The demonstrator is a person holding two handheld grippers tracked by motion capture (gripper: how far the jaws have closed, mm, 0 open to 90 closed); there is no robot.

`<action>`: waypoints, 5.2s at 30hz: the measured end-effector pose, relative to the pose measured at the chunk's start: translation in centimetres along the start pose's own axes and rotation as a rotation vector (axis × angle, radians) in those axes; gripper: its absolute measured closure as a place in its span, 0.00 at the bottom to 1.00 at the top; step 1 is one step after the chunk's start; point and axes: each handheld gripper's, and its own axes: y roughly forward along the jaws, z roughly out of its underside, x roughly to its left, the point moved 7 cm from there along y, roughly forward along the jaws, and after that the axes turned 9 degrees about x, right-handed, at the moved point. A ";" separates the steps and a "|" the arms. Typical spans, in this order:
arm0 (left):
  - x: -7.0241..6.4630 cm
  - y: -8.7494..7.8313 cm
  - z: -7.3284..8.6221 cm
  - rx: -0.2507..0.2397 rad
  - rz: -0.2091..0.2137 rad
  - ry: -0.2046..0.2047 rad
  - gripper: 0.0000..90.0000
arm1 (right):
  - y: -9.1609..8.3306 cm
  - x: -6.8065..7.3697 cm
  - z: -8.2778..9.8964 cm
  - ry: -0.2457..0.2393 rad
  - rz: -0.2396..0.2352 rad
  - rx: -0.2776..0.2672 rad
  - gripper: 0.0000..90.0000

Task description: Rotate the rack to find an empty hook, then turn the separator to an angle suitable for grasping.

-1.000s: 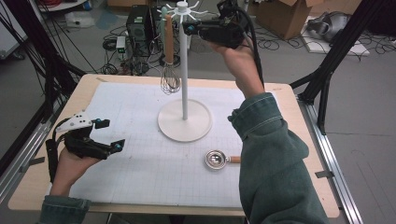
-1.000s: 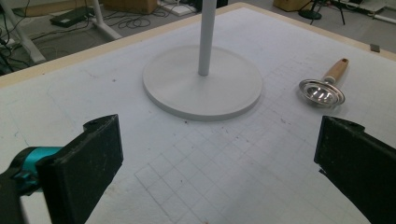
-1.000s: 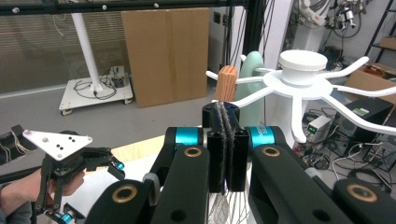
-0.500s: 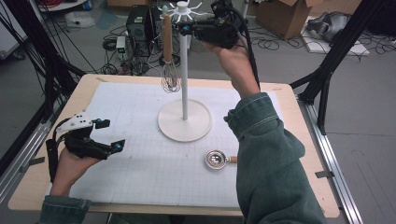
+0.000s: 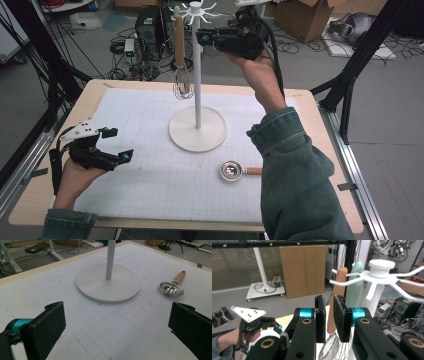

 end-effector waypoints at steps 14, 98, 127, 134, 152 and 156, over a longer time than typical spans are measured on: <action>-0.2 0.3 0.0 0.011 0.008 0.008 0.02 | -1.6 -0.3 6.4 0.060 -0.013 0.062 0.57; -1.1 1.7 0.4 0.033 0.053 0.009 0.02 | -1.0 1.4 38.7 -0.022 -0.075 0.657 0.65; -1.1 1.5 0.4 0.028 0.049 0.004 0.02 | -1.0 1.8 37.5 -0.061 -0.149 0.602 0.78; -1.1 1.4 0.3 0.024 0.049 0.007 0.02 | 0.7 2.8 35.1 -0.081 -0.186 0.563 0.78; -0.9 1.1 0.2 0.015 0.051 0.009 0.02 | 8.6 5.6 31.7 -0.169 -0.275 0.563 0.78; -1.0 1.1 0.2 0.018 0.055 0.012 0.02 | 9.8 6.1 31.8 -0.171 -0.296 0.571 0.77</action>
